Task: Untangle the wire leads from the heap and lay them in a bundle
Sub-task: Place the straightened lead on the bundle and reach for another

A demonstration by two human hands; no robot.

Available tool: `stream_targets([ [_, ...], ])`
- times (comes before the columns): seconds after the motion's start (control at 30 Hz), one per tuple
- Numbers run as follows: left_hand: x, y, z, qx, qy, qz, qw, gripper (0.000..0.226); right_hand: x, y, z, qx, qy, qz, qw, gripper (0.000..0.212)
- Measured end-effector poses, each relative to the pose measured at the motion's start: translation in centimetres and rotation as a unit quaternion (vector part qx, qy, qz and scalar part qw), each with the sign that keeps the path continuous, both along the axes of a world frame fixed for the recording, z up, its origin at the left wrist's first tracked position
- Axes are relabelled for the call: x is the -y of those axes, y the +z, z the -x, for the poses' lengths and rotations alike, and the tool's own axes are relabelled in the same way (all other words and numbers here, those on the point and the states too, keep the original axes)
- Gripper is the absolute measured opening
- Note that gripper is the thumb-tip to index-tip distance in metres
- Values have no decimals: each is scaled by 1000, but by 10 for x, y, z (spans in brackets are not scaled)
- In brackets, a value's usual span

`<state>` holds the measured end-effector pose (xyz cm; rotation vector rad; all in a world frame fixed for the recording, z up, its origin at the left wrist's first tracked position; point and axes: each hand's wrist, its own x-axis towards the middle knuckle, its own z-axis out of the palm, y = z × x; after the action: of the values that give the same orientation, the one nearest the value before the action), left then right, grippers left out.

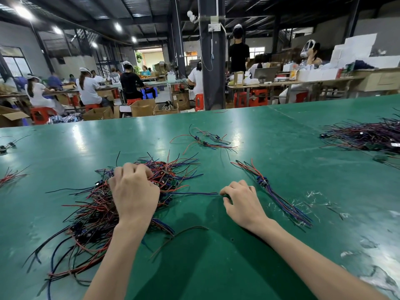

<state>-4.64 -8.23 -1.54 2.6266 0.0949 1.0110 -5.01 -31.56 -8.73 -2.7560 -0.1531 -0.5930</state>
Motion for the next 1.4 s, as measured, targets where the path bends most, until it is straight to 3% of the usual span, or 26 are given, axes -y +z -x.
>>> stream_targets([
  [0.1, 12, -9, -7, -21, -41, -51, 998, 22, -1, -1, 0, 1, 4, -3, 1000, 27],
  [0.23, 15, -23, -20, -128, 22, -149, 980, 31, -1, 0, 1, -10, 1, -5, 1000, 27],
  [0.37, 8, -31, -30, -137, 63, -168, 974, 28, -2, 1, 1, -14, 0, -3, 1000, 27],
  [0.5, 4, -32, -34, -78, 35, -101, 991, 18, -2, 2, 1, -10, -2, -10, 1000, 28],
  [0.6, 4, -27, -33, 24, 3, -34, 999, 13, -2, 2, 2, -9, -3, -23, 1000, 28],
  [0.73, 8, -17, -28, 184, -81, 20, 979, 9, -3, 3, 2, 5, 4, -31, 999, 27],
  [0.87, 26, -11, -11, 229, -189, 49, 953, 9, -8, 12, 9, 56, 31, -113, 992, 19],
  [0.97, 43, -12, 1, 201, -259, 53, 943, 9, -16, 26, 16, -31, 112, -322, 939, 15],
  [1.1, 62, -21, 17, 152, -367, 11, 918, 19, -26, 40, 26, -194, 200, -582, 764, 45],
  [1.17, 68, -25, 21, 131, -396, -5, 909, 19, -25, 43, 25, -220, 191, -650, 702, 48],
  [1.27, 72, -30, 23, 109, -416, -8, 903, 8, -19, 45, 22, -231, 170, -690, 664, 32],
  [1.4, 76, -38, 26, 73, -437, 32, 896, 7, -12, 48, 19, -215, 172, -706, 653, 18],
])
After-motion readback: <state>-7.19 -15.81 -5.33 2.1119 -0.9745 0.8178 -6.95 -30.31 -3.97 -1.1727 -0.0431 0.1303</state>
